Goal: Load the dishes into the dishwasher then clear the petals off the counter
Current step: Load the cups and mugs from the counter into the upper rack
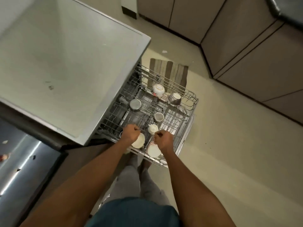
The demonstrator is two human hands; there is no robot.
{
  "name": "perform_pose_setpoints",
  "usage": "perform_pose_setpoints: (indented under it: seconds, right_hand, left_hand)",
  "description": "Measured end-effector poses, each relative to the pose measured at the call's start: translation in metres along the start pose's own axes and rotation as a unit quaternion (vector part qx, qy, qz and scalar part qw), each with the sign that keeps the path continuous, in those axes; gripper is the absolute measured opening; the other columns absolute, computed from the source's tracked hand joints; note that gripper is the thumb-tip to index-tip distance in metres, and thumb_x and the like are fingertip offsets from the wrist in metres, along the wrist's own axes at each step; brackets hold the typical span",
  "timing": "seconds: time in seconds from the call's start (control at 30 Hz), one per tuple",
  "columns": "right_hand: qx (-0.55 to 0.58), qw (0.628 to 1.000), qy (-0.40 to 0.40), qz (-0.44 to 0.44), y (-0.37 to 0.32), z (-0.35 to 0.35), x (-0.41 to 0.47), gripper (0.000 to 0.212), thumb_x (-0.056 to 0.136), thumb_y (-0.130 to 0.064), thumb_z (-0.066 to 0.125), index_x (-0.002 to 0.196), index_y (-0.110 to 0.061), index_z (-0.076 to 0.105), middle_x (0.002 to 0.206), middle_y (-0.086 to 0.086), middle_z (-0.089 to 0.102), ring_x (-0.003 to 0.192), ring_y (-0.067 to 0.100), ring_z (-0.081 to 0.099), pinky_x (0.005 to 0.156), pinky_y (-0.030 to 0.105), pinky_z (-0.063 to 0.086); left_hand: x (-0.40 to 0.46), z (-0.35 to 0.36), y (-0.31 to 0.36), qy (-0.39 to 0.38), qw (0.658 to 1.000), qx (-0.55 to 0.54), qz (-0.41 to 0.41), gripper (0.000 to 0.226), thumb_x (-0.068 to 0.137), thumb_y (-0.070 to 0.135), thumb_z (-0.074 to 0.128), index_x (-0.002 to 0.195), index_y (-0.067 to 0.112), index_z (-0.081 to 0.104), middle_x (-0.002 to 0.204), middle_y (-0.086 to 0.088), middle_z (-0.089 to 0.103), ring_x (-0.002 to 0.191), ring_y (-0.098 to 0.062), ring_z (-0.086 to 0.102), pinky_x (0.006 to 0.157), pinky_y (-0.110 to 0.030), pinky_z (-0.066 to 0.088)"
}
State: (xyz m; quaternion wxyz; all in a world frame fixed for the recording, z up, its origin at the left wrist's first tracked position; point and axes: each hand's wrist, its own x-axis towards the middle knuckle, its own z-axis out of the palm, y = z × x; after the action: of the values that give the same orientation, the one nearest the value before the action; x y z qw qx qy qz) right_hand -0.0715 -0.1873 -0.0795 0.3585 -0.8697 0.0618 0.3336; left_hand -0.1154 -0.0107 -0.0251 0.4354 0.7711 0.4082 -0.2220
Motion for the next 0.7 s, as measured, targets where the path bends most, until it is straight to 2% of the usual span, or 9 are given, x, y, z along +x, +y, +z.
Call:
perform_pose_setpoints:
  seconds: [0.07, 0.13, 0.3, 0.37, 0.47, 0.53, 0.57, 0.7]
  right_hand:
    - [-0.011, 1.000, -0.011, -0.015, 0.009, 0.001, -0.011, 0.011, 0.083, -0.021, 0.067, 0.085, -0.023, 0.077, 0.074, 0.002, 0.076, 0.071, 0.026, 0.074, 0.072, 0.050, 0.064]
    - [-0.038, 0.999, -0.022, -0.030, 0.013, 0.001, -0.020, 0.011, 0.087, -0.020, 0.066, 0.087, -0.021, 0.078, 0.072, 0.002, 0.076, 0.068, 0.024, 0.074, 0.070, 0.049, 0.064]
    - [-0.110, 0.988, -0.059, -0.088, -0.041, -0.006, -0.066, 0.020, 0.095, -0.031, 0.065, 0.098, -0.016, 0.078, 0.085, 0.007, 0.078, 0.079, 0.026, 0.074, 0.077, 0.043, 0.062]
    - [-0.135, 0.981, -0.073, -0.116, -0.070, 0.000, -0.081, 0.021, 0.098, -0.026, 0.062, 0.099, -0.012, 0.078, 0.085, 0.007, 0.077, 0.079, 0.025, 0.072, 0.074, 0.035, 0.059]
    - [-0.144, 0.969, -0.097, -0.177, -0.109, 0.019, -0.101, 0.024, 0.099, -0.027, 0.059, 0.100, -0.011, 0.077, 0.085, 0.007, 0.077, 0.081, 0.026, 0.073, 0.079, 0.043, 0.061]
    - [-0.196, 0.949, -0.102, -0.226, -0.128, 0.036, -0.112, 0.031, 0.101, -0.032, 0.057, 0.098, -0.009, 0.076, 0.089, 0.008, 0.075, 0.085, 0.029, 0.071, 0.078, 0.039, 0.057]
    - [-0.218, 0.939, -0.103, -0.246, -0.139, 0.044, -0.121, 0.034, 0.102, -0.034, 0.055, 0.095, -0.007, 0.075, 0.089, 0.007, 0.075, 0.085, 0.029, 0.070, 0.078, 0.036, 0.054]
    - [-0.258, 0.906, -0.119, -0.312, -0.161, 0.081, -0.156, 0.047, 0.097, -0.044, 0.046, 0.083, -0.009, 0.073, 0.083, 0.009, 0.076, 0.083, 0.030, 0.071, 0.083, 0.042, 0.058]
  left_hand:
    - [-0.022, -0.010, -0.007, 0.014, 1.000, -0.005, 0.015, 0.015, 0.094, 0.008, 0.061, 0.096, 0.004, 0.075, 0.099, -0.008, 0.073, 0.090, -0.018, 0.063, 0.077, -0.025, 0.043]
    - [-0.043, -0.022, -0.015, 0.030, 0.999, -0.008, 0.026, 0.016, 0.094, 0.009, 0.059, 0.093, 0.004, 0.075, 0.094, -0.005, 0.071, 0.086, -0.015, 0.060, 0.075, -0.023, 0.042]
    - [-0.084, -0.058, -0.048, 0.074, 0.997, 0.002, 0.026, 0.020, 0.094, 0.010, 0.053, 0.088, 0.008, 0.071, 0.093, -0.009, 0.071, 0.080, -0.020, 0.062, 0.068, -0.027, 0.042]
    - [-0.100, -0.076, -0.063, 0.100, 0.994, 0.001, 0.032, 0.020, 0.094, 0.010, 0.053, 0.090, 0.007, 0.073, 0.096, -0.010, 0.073, 0.088, -0.023, 0.067, 0.073, -0.031, 0.047]
    - [-0.125, -0.103, -0.088, 0.141, 0.989, -0.007, 0.040, 0.018, 0.093, 0.009, 0.054, 0.086, 0.007, 0.070, 0.093, -0.010, 0.072, 0.090, -0.028, 0.068, 0.080, -0.039, 0.054]
    - [-0.144, -0.120, -0.105, 0.172, 0.984, -0.027, 0.036, 0.018, 0.092, 0.009, 0.053, 0.084, 0.007, 0.069, 0.089, -0.009, 0.072, 0.085, -0.027, 0.069, 0.077, -0.040, 0.058]
    - [-0.154, -0.129, -0.114, 0.188, 0.981, -0.032, 0.036, 0.018, 0.092, 0.009, 0.053, 0.087, 0.007, 0.070, 0.090, -0.009, 0.073, 0.085, -0.027, 0.068, 0.078, -0.040, 0.058]
    - [-0.200, -0.158, -0.155, 0.237, 0.970, -0.056, 0.023, 0.019, 0.094, 0.011, 0.054, 0.097, 0.008, 0.072, 0.100, -0.010, 0.073, 0.096, -0.027, 0.065, 0.086, -0.038, 0.053]
